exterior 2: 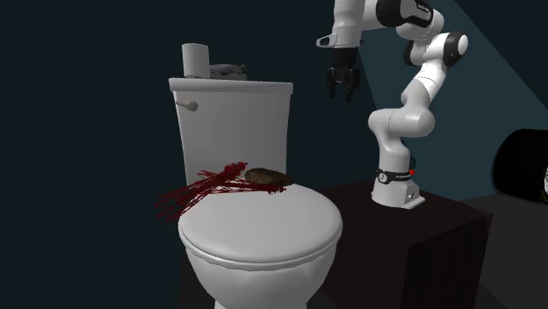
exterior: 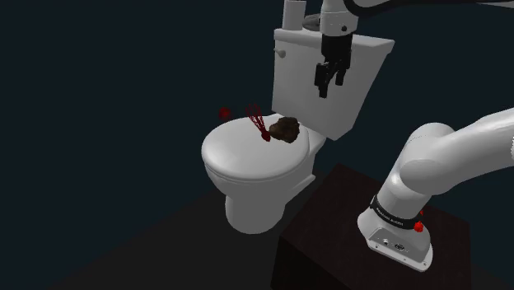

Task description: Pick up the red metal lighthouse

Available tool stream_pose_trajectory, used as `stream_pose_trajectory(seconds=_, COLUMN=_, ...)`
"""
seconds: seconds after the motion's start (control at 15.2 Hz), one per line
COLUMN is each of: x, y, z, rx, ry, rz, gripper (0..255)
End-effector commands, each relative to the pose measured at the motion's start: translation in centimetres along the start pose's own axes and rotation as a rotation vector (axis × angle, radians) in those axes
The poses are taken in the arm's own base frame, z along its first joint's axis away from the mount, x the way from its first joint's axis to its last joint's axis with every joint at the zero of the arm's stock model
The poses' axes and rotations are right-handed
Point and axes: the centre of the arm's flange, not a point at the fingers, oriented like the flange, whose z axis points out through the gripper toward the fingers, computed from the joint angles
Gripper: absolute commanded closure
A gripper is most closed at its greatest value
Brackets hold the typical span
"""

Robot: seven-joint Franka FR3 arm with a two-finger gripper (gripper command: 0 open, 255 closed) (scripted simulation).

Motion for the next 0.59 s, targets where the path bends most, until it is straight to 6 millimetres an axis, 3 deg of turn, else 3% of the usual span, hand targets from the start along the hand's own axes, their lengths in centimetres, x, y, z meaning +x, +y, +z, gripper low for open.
stream_pose_trajectory(seconds=0.0, x=0.0, y=0.0, z=0.0, rx=0.0, ry=0.0, rz=0.0, gripper=0)
stream_pose_trajectory(seconds=0.53, x=7.8, y=-1.0, z=6.3, rx=0.022, ry=0.039, rz=0.116, gripper=0)
